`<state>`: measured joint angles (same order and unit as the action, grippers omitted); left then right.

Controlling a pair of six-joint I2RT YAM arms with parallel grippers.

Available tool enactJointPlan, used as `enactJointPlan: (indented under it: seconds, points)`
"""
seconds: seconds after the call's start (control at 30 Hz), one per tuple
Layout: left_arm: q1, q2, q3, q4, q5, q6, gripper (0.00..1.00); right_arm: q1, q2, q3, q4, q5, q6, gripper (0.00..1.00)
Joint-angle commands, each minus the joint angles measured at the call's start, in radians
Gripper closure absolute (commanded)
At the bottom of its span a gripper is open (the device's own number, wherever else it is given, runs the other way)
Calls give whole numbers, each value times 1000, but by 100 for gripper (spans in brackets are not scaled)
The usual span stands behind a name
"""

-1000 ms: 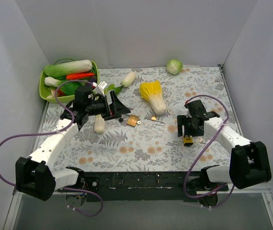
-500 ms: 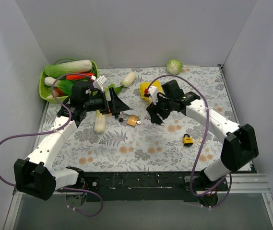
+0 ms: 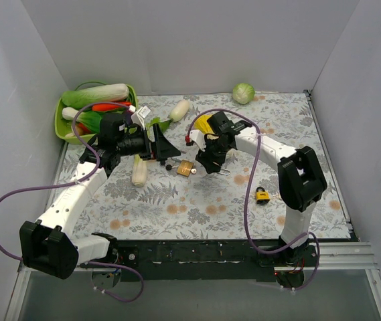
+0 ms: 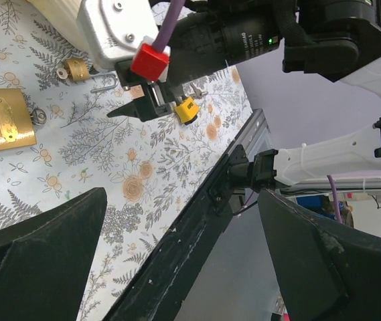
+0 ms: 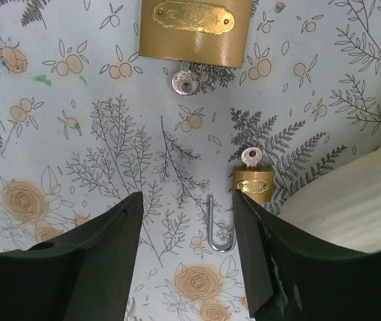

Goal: Lock with the key
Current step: Pick up the lock from the center of the board.

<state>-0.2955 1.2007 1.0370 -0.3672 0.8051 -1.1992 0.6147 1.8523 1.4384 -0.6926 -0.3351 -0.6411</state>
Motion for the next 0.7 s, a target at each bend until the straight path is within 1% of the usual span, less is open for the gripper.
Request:
enactJointPlan:
  seconds: [0.0,0.3,0.33,0.43,0.53,0.67]
  points:
    - [9,-15,14,-13,25,24,2,-9,36,39,5,19,-80,37]
    - [9,-36,11,-21,28,30,2,-38,111,39,39,60,-115,37]
    - [9,-39,6,-22,26,30,2,-41,116,36,39,67,-121,36]
    - [9,-44,-5,-25,29,32,2,-47,130,14,61,84,-143,29]
    - [9,-41,-5,-33,34,36,2,-50,143,7,74,91,-160,27]
    - [10,-41,-5,-33,36,38,2,-52,156,10,82,91,-164,27]
